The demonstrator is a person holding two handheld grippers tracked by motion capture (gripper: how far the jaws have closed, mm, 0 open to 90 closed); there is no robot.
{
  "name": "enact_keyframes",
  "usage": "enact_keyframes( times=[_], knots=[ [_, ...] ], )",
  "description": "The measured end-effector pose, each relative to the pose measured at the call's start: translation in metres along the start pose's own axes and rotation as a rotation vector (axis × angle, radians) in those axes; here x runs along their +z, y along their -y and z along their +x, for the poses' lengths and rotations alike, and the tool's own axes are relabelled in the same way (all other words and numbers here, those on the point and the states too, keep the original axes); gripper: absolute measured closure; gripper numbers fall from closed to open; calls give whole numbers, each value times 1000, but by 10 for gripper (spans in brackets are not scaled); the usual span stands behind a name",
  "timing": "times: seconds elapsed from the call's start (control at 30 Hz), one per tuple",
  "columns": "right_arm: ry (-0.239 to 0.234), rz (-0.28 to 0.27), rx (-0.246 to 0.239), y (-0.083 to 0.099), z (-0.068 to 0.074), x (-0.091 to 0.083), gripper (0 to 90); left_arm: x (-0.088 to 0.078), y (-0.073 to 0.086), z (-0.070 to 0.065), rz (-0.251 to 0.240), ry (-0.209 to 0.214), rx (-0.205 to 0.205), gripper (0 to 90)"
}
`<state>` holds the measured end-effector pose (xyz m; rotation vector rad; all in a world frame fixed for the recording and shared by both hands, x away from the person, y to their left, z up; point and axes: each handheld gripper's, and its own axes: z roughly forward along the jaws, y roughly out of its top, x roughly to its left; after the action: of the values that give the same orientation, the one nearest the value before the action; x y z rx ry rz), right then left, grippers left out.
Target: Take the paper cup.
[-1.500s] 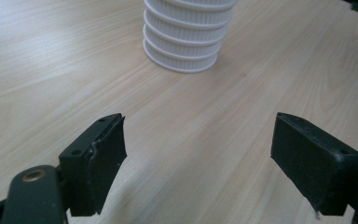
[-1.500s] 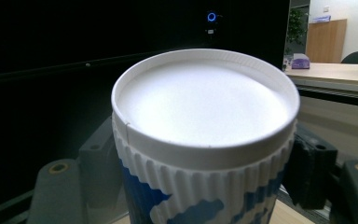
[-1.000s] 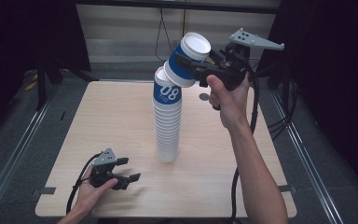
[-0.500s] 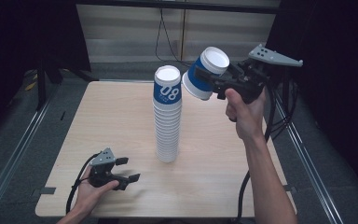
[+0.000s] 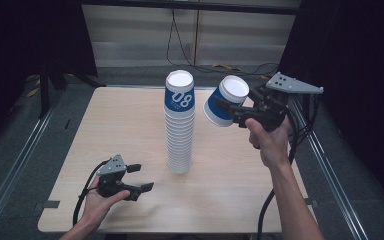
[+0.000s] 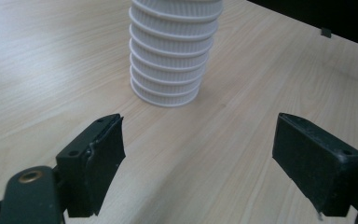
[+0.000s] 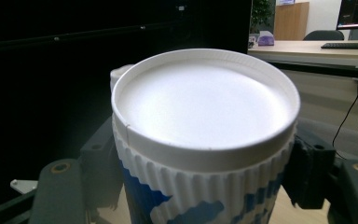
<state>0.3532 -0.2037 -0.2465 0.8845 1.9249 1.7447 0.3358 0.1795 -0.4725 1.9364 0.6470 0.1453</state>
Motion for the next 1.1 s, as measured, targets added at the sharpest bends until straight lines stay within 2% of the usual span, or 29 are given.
enact_keyframes(
  times=[0.07, 0.13, 0.2, 0.3, 0.37, 0.47, 0.6, 0.8, 0.87, 0.97, 1.03, 1.1],
  knots=[
    [-9, 9, 8, 6, 0, 1, 275, 2, -4, -2, 1, 15, 6, 170],
    [-13, 25, 9, 14, 1, 3, 274, 2, -9, -4, -17, 15, 18, 170],
    [-26, 39, 18, 22, 0, 5, 275, 3, -15, -7, -27, 15, 49, 170],
    [-28, 52, 20, 32, 1, 8, 275, 7, -23, -9, -36, 36, 55, 170],
    [-31, 64, 19, 37, 2, 8, 275, 10, -27, -11, -36, 40, 70, 170],
    [-39, 75, 20, 44, 2, 8, 275, 16, -31, -14, -38, 63, 68, 168],
    [-53, 104, 15, 56, 2, 8, 277, 20, -35, -20, -21, 90, 100, 168],
    [-98, 143, 18, 76, 2, 18, 278, 22, -43, -20, -36, 94, 97, 169],
    [-106, 156, 22, 83, 3, 21, 278, 22, -50, -20, -87, 100, 67, 170],
    [-134, 172, 53, 92, 3, 26, 277, 25, -56, -22, -108, 109, 66, 170],
    [-155, 174, 67, 98, 4, 28, 277, 27, -59, -24, -107, 129, 65, 170],
    [-157, 188, 67, 103, 6, 29, 277, 29, -61, -28, -108, 146, 67, 171]
  ],
)
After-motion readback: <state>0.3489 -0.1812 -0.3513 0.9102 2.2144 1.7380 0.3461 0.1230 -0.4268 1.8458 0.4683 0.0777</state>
